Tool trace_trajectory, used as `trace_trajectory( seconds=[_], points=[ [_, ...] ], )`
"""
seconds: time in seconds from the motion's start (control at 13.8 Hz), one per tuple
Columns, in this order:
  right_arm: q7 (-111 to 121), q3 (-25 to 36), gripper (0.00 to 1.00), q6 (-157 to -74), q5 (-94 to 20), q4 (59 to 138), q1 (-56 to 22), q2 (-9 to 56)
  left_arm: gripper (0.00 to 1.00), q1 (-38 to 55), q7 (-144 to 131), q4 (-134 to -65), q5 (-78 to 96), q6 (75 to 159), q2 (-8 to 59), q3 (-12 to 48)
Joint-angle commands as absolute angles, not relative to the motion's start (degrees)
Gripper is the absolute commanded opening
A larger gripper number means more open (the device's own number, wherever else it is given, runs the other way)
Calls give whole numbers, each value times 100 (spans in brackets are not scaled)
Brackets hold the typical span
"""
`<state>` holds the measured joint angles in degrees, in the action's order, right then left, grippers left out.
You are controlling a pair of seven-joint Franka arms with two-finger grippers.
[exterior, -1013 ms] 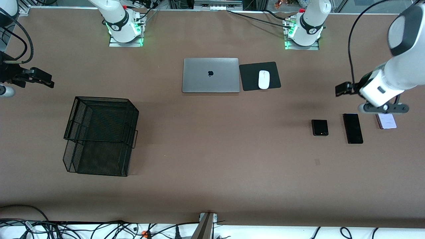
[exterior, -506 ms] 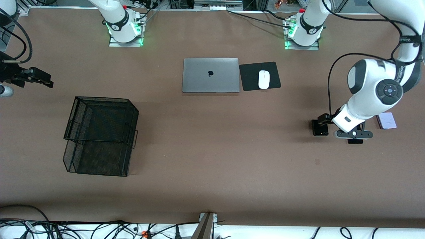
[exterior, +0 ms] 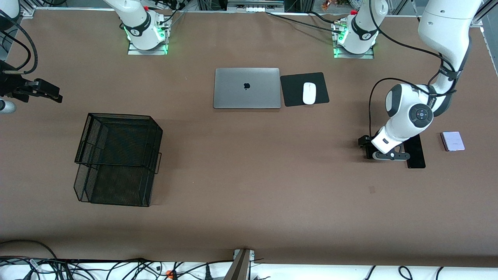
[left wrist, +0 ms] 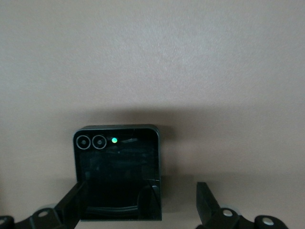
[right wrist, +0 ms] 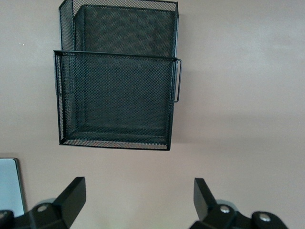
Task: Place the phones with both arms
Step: 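Close the left gripper on the flip phone and lift it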
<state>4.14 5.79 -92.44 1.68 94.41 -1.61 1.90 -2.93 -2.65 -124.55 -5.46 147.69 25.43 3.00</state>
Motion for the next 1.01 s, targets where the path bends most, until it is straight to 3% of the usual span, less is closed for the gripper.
trace_trajectory(
  seconds=[0.0,0.94],
  points=[
    [475,545,100,-9264,229,9510,-114,88,100,-325,-193,-12481,-642,14862,2487,316],
    [475,545,100,-9290,229,9510,-114,88,100,-510,-237,-12366,-650,15179,2979,272]
  ],
)
